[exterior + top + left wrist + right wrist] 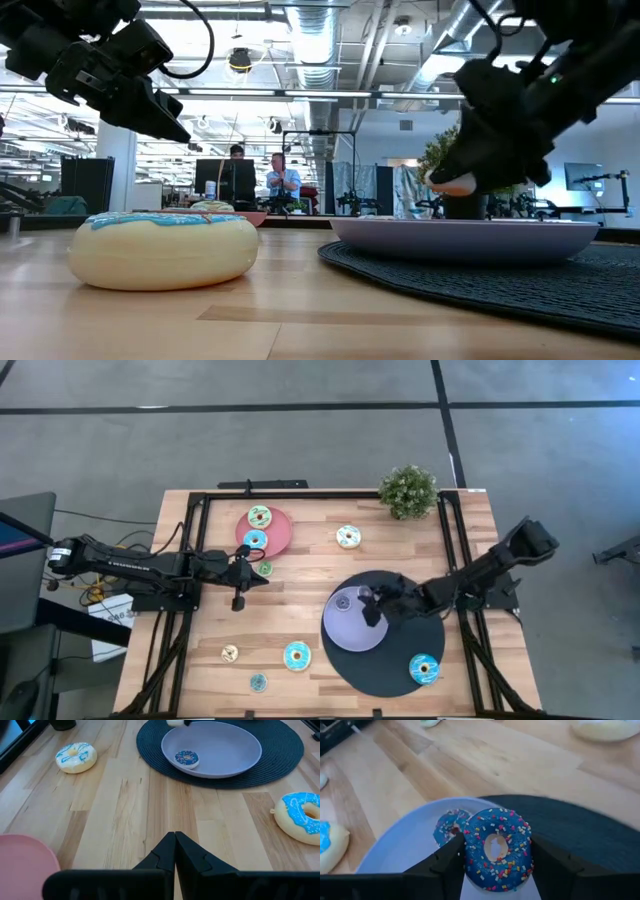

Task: Pick & Place donuts
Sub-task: Put the small violet donut on the purple plate, then put the big white donut on the pink plate

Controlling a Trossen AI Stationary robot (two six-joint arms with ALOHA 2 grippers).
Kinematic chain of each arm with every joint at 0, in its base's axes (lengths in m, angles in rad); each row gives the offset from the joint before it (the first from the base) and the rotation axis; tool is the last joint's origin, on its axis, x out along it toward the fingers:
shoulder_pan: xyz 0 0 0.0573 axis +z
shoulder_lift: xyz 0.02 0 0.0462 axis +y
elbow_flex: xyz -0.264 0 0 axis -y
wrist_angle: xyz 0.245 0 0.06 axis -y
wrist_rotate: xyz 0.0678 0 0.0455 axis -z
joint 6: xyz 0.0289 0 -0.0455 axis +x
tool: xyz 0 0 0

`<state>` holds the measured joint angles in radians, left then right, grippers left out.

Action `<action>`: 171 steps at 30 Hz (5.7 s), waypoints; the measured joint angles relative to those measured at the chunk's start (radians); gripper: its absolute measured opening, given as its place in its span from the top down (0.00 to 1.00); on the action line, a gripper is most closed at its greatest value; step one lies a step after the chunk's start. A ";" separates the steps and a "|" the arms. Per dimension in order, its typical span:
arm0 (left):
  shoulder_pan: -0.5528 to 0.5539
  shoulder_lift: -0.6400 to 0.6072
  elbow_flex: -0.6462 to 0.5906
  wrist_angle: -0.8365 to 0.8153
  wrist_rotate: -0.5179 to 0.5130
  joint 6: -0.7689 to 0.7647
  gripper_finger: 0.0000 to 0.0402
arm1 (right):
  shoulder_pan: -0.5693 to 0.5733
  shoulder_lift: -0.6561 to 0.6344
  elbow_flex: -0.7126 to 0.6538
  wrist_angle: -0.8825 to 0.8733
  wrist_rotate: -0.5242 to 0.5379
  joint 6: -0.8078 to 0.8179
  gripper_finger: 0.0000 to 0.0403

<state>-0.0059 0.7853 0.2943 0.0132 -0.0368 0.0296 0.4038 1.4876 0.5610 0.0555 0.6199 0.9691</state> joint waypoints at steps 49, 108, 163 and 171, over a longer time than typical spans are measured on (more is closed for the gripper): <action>0.000 0.000 -0.001 0.312 0.005 -0.143 0.98 | -0.129 -0.377 0.075 -0.626 -0.069 -0.254 0.39; 0.321 1.540 1.622 -0.623 -0.197 -0.418 0.23 | -0.209 -0.709 -0.354 -0.303 -0.046 -0.240 0.39; 0.273 1.540 1.500 -0.448 -0.290 -0.558 0.28 | -0.210 -0.709 -0.354 -0.278 -0.046 -0.247 0.39; 0.271 1.540 1.500 -0.451 -0.282 -0.563 0.30 | -0.209 -0.709 -0.354 -0.279 -0.046 -0.247 0.39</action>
<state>0.2651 2.3249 1.7947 -0.4377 -0.3187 -0.5338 0.1944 0.7784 0.2070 -0.2233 0.5739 0.7223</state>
